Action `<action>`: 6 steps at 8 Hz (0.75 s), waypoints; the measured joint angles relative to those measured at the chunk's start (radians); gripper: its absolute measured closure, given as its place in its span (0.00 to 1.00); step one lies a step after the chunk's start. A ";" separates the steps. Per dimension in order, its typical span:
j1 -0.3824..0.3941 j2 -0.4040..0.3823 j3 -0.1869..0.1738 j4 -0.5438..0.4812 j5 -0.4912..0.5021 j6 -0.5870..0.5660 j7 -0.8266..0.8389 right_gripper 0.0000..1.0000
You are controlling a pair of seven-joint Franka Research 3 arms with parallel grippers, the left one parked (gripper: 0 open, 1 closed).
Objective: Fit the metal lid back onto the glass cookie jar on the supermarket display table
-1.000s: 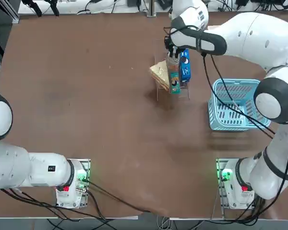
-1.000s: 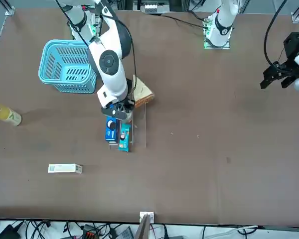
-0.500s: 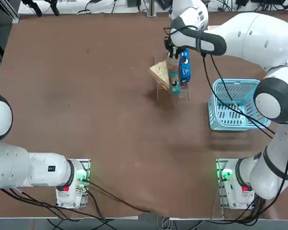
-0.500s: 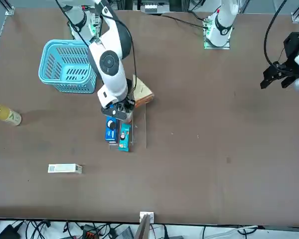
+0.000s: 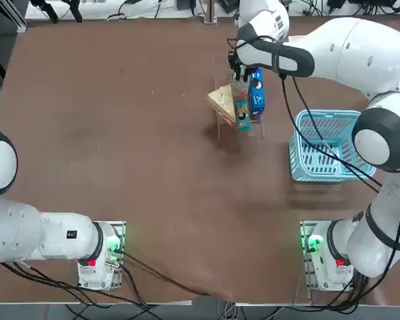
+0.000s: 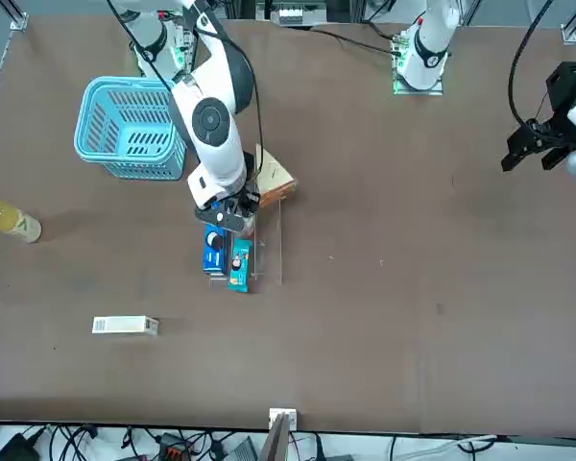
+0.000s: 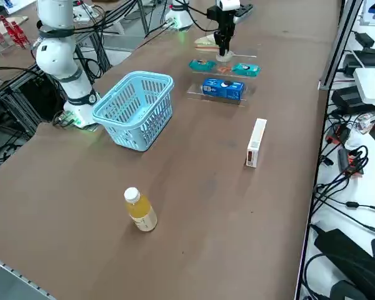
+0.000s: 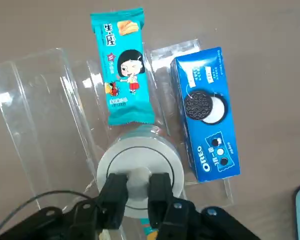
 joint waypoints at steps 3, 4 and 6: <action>0.000 0.000 0.000 0.001 0.000 0.000 0.000 0.74; 0.000 0.000 0.000 0.001 0.000 0.000 0.000 0.74; 0.000 0.000 0.000 0.002 0.000 0.000 0.000 0.74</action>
